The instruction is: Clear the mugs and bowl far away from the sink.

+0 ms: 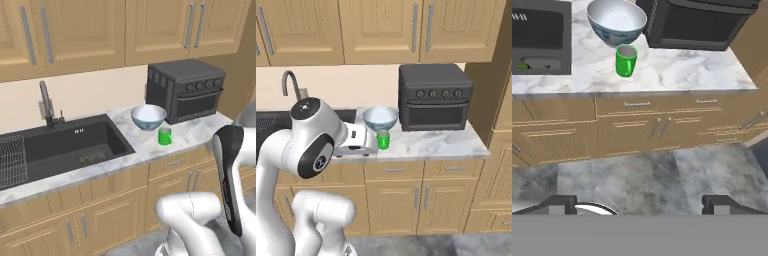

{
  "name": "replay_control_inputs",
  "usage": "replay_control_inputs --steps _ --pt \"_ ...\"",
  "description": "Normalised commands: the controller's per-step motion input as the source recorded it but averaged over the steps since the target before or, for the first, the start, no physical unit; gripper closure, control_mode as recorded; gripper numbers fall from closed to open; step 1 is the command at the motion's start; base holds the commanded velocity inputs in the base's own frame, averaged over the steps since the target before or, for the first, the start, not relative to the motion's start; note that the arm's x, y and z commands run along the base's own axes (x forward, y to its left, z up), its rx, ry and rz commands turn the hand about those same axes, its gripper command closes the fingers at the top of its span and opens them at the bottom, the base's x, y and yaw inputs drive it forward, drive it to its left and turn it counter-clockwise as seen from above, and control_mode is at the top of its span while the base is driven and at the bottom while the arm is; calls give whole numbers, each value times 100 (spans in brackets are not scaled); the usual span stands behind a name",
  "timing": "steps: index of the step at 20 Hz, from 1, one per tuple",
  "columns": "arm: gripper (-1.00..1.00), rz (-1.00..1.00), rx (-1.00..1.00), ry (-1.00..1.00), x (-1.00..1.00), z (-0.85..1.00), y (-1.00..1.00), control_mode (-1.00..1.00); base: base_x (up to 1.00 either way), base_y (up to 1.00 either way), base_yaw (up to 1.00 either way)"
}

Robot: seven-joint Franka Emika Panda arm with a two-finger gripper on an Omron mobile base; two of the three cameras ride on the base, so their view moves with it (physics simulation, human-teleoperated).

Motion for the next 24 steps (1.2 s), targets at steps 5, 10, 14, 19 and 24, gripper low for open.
replay_control_inputs --steps 5,10,14,19,24 --pt "-100 0 0 0 0 0 0 100 59 -21 29" --pt "-100 0 0 0 0 0 0 100 52 -18 30" --pt "-100 0 0 0 0 0 0 100 7 -2 12" --pt "-100 1 1 6 19 -61 0 -100 0 0 0" --pt "-100 1 10 4 34 -56 -38 -100 0 0 0"
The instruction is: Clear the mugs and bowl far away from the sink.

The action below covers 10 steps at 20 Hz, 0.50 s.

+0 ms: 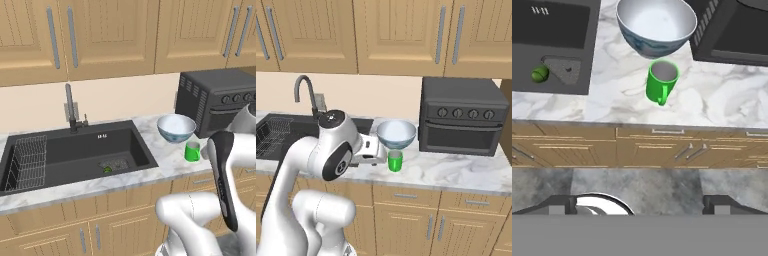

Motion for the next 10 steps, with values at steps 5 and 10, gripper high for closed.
replay_control_inputs --steps 5,10 --pt "-100 0 4 0 51 -42 -34 -100 0 0 0" --pt "-100 0 3 0 73 -45 -10 -100 0 0 0"
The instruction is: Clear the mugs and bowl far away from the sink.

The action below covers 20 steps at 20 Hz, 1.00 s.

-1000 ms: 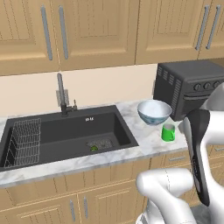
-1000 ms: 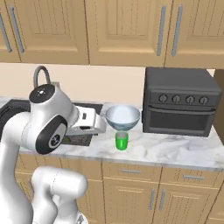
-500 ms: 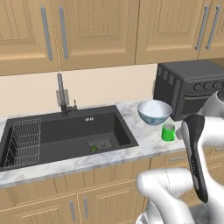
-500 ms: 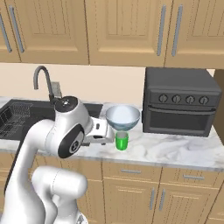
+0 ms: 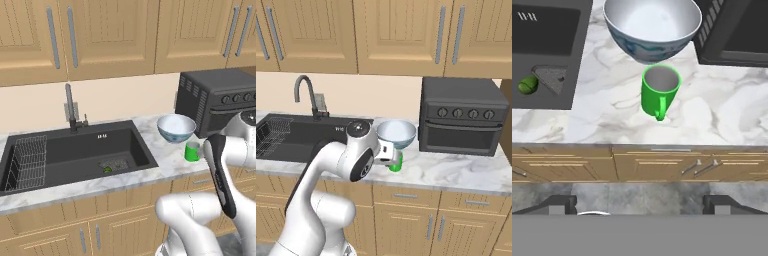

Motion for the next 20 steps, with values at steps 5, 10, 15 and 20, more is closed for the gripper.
replay_control_inputs --steps 5,10,15,20 --pt "-100 0 0 0 59 -56 0 -100 0 0 0" --pt "-100 0 0 0 43 -41 -10 -100 0 0 0" --pt "-100 0 1 0 29 -21 -24 -100 0 0 0" --pt "-100 0 1 0 28 -14 -20 -100 0 0 0"
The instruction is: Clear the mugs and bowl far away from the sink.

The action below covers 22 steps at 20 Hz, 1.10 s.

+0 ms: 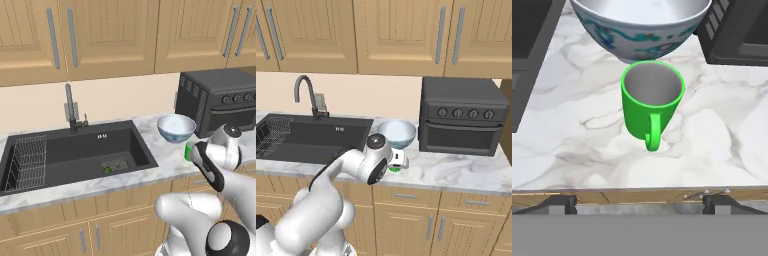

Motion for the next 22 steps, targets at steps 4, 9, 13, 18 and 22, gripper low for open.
replay_control_inputs --steps 4,9,13,18,22 --pt "-100 0 0 0 36 -24 -4 -100 0 0 0" --pt "-100 0 0 0 37 -27 -1 -100 0 0 0" --pt "-100 0 1 0 34 -16 -11 -100 0 0 0" --pt "-100 0 1 0 30 -13 -12 -100 0 0 0" --pt "-100 0 0 0 26 -19 -10 -100 0 0 0"
